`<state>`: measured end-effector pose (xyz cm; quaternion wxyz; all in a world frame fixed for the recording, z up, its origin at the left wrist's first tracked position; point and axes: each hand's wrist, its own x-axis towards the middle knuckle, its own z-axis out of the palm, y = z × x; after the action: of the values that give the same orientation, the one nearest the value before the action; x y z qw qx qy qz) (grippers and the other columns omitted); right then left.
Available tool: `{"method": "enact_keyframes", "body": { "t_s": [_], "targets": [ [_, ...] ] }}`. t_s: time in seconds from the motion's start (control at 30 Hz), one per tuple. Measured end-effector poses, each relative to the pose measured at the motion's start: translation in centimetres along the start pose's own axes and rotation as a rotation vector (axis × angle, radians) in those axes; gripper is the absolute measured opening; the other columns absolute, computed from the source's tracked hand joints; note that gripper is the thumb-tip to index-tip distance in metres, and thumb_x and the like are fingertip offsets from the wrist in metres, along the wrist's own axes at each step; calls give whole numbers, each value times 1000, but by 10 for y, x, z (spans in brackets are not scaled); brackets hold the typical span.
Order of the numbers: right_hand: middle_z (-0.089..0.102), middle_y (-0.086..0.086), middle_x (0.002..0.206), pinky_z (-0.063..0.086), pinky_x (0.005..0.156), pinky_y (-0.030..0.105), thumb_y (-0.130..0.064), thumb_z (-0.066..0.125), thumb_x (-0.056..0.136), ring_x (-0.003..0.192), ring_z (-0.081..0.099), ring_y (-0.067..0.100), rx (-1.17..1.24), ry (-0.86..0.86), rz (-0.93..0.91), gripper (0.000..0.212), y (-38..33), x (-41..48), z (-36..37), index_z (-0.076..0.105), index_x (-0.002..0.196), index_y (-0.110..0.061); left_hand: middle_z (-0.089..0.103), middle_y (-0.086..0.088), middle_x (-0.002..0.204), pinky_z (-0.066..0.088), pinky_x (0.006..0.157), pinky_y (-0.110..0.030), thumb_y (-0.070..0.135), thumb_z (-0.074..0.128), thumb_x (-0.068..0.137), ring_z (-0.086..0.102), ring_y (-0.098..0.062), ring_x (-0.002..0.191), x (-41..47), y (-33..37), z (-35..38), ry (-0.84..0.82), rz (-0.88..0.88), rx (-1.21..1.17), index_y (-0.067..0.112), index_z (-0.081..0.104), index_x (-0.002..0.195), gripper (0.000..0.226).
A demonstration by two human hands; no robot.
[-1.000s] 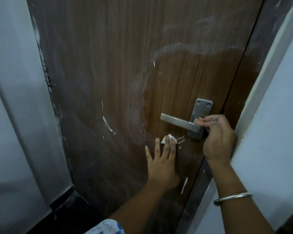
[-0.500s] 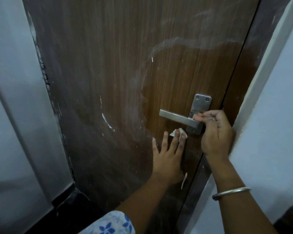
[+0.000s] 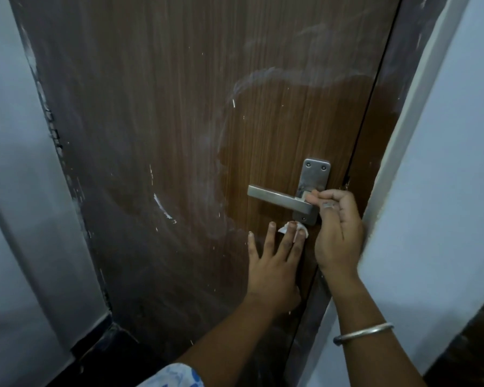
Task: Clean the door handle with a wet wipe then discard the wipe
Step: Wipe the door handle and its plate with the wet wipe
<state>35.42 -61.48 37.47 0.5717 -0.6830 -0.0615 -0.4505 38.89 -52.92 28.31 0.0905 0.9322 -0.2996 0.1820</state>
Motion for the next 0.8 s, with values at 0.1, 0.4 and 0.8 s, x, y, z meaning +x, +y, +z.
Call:
{"method": "enact_keyframes", "body": {
  "t_s": [0.1,0.4,0.8],
  "targets": [
    [61,-19,114,46,79,6,-9,51,92,106,57,-6,-83,-38,54,28,3,-28,-8,52,113,-26,-31,3,152,-21,103,-64,51,58,77,-33,-32,136,-1,3,2,-12,19,16,27,-17,146,105],
    [58,0,122,49,89,34,-24,43,97,102,55,14,-365,1,440,27,36,-81,-7,48,124,-26,-1,-3,156,8,106,-61,54,52,82,4,-35,140,3,12,-1,106,51,79,20,6,148,87],
    [46,-14,138,36,105,32,-27,43,97,127,42,9,-193,212,400,40,47,-69,5,42,137,-31,13,1,156,15,113,-51,43,33,91,11,-28,143,3,14,-10,65,251,-79,22,18,146,62]
  ]
}}
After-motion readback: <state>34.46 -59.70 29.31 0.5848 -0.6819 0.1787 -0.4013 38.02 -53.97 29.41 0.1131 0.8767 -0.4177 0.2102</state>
